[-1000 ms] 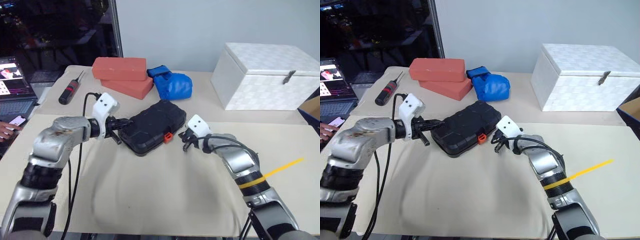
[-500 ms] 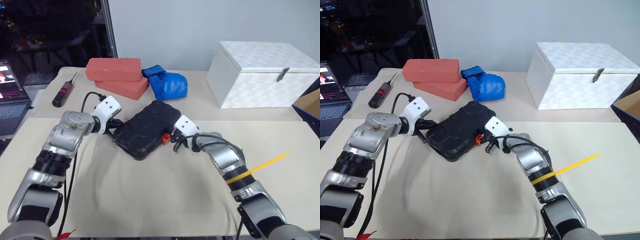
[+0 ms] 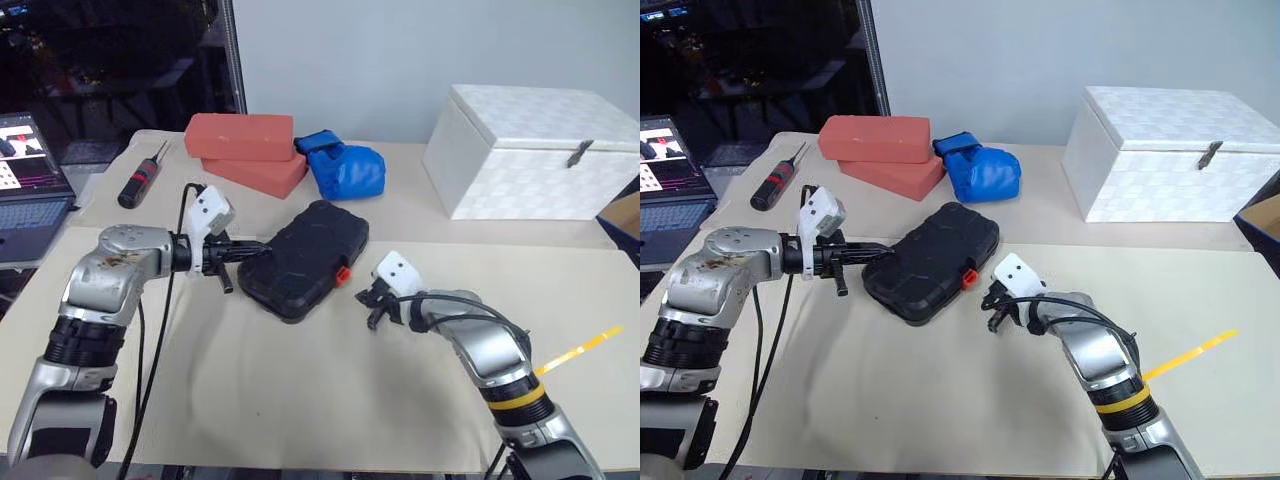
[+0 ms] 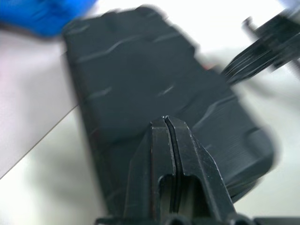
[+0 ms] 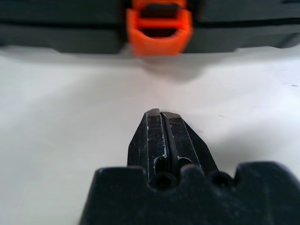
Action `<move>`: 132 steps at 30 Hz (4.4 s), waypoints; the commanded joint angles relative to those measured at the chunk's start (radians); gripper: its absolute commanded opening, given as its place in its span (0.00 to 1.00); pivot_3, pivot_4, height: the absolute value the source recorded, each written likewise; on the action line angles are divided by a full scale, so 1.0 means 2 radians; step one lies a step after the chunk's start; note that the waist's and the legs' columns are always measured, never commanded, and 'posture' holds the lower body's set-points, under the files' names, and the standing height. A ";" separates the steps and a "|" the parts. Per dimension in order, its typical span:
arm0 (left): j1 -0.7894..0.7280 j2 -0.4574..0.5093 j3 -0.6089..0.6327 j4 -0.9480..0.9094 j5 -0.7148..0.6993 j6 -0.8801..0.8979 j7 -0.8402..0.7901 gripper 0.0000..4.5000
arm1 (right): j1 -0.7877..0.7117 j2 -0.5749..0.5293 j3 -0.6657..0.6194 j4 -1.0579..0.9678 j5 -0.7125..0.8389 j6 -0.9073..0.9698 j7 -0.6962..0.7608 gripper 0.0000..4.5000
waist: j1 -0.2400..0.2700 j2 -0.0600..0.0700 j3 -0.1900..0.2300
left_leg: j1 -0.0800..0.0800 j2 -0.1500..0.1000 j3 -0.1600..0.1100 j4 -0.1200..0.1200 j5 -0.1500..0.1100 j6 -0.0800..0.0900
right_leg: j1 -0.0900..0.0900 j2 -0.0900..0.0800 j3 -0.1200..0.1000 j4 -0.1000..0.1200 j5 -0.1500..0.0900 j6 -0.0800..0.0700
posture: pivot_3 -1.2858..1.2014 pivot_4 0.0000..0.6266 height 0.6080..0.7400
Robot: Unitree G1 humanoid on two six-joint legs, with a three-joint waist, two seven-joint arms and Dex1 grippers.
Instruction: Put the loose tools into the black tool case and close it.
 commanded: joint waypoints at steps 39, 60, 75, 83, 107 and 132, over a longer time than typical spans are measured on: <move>0.041 -0.016 -0.095 -0.006 0.073 -0.041 -0.011 0.01 | 0.037 0.078 -0.060 -0.073 0.064 0.017 -0.102 0.00 | -0.008 0.000 0.000 | 0.006 0.001 -0.001 0.000 0.001 0.001 | 0.006 0.001 0.000 -0.001 0.001 -0.001 | 0.52 0.24 1.00; 0.047 -0.019 -0.095 -0.016 0.074 -0.024 -0.004 0.01 | -0.006 0.150 -0.011 0.084 0.017 -0.111 -0.158 0.00 | -0.013 0.000 0.000 | 0.007 0.001 0.000 0.000 0.001 0.001 | 0.007 0.001 0.001 -0.001 0.001 0.000 | 0.52 0.24 1.00; 0.058 -0.021 -0.095 -0.026 0.073 -0.021 0.004 0.01 | 0.045 0.118 -0.008 0.002 0.012 -0.071 -0.139 0.00 | -0.010 0.000 0.000 | 0.007 0.001 -0.001 -0.001 0.001 0.002 | 0.007 0.001 0.001 -0.002 0.002 -0.001 | 0.52 0.24 1.00; 0.058 -0.022 -0.095 -0.020 0.075 -0.024 0.003 0.01 | 0.044 0.115 -0.023 -0.018 0.019 -0.027 -0.150 0.00 | -0.010 0.000 0.000 | 0.007 0.001 -0.001 -0.001 0.001 0.002 | 0.007 0.001 0.000 -0.003 0.001 0.000 | 0.52 0.24 1.00; 0.069 -0.023 -0.095 -0.036 0.071 -0.017 0.005 0.01 | 0.017 0.177 -0.038 0.045 0.007 -0.135 -0.201 0.00 | -0.012 0.000 0.000 | 0.006 0.001 -0.001 -0.002 0.001 0.002 | 0.006 0.001 0.000 -0.003 0.001 -0.001 | 0.52 0.24 1.00; 0.072 -0.027 -0.098 -0.029 0.075 -0.025 0.002 0.01 | 0.061 0.170 -0.105 -0.086 0.087 -0.044 -0.190 0.00 | -0.008 0.001 0.000 | 0.007 0.001 -0.001 -0.006 0.001 0.002 | 0.006 0.001 0.000 -0.007 0.001 -0.001 | 0.52 0.24 1.00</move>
